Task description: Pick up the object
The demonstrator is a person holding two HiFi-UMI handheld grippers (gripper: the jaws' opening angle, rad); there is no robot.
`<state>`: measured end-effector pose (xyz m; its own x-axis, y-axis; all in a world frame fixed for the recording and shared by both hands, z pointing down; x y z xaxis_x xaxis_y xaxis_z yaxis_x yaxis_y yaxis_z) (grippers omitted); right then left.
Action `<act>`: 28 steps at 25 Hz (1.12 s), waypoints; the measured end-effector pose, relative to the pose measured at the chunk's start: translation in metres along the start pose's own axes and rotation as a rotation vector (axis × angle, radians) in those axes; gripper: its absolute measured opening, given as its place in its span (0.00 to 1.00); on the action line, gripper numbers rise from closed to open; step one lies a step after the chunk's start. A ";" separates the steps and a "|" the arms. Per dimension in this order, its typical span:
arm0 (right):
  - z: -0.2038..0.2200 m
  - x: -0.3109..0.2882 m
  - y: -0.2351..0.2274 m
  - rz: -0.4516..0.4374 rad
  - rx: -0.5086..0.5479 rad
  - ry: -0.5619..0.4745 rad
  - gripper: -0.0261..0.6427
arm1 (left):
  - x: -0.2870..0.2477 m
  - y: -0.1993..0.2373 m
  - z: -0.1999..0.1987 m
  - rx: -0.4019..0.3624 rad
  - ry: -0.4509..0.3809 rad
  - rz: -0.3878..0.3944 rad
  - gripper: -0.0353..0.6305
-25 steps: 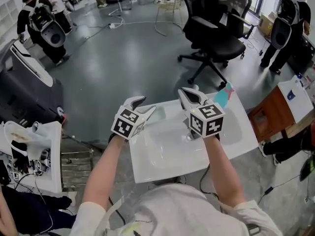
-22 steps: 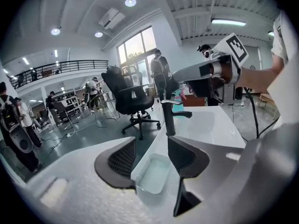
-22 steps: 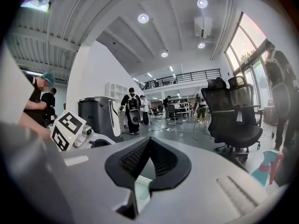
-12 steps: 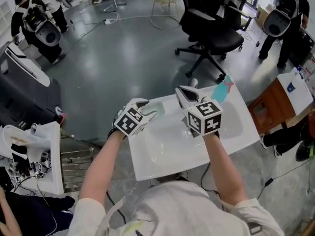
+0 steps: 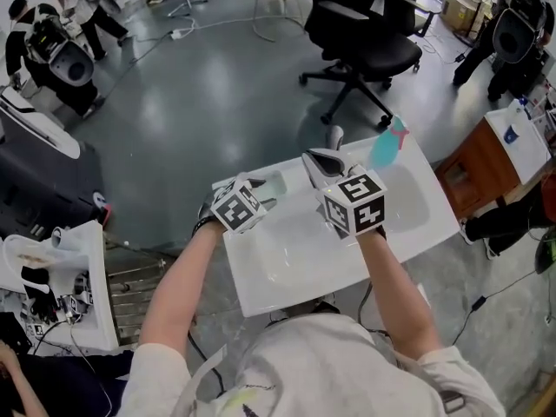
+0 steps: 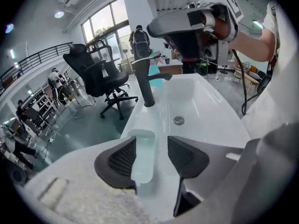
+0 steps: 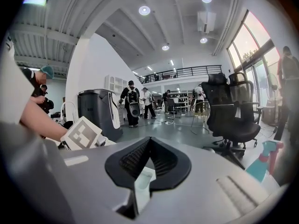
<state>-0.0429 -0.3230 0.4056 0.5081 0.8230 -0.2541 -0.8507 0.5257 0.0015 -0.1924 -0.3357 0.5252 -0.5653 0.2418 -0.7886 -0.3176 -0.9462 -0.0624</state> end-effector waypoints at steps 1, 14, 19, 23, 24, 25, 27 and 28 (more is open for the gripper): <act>0.001 0.000 0.000 0.003 -0.001 0.001 0.04 | -0.004 0.000 0.001 -0.002 0.012 0.013 0.38; 0.010 0.002 -0.015 0.042 -0.019 0.020 0.04 | -0.049 0.005 0.020 -0.050 0.142 0.114 0.32; 0.011 -0.001 -0.018 0.044 -0.003 0.027 0.04 | -0.057 0.009 0.027 -0.036 0.184 0.140 0.30; 0.012 0.000 -0.022 0.052 -0.007 0.029 0.04 | -0.062 0.007 0.029 -0.034 0.208 0.172 0.26; 0.013 0.001 -0.023 0.054 -0.008 0.030 0.04 | -0.064 0.007 0.029 -0.037 0.209 0.179 0.25; 0.014 0.001 -0.023 0.055 -0.009 0.033 0.04 | -0.066 0.006 0.030 -0.041 0.213 0.183 0.24; 0.015 0.000 -0.024 0.056 -0.009 0.039 0.04 | -0.067 0.006 0.031 -0.050 0.226 0.181 0.23; 0.015 0.000 -0.025 0.056 -0.009 0.041 0.04 | -0.067 0.007 0.030 -0.055 0.230 0.178 0.22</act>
<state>-0.0197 -0.3329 0.4203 0.4538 0.8413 -0.2937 -0.8789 0.4770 0.0086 -0.1794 -0.3516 0.5959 -0.4195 0.0219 -0.9075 -0.1837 -0.9811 0.0613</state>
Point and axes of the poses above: the fingertips, and each gripper's own axes: x backward along the fingers, y to its left, z out of its underside, the point moved 7 cm from there along x, backward along the fingers, and after that the axes turned 8 degrees about z, right-handed, at the moved point
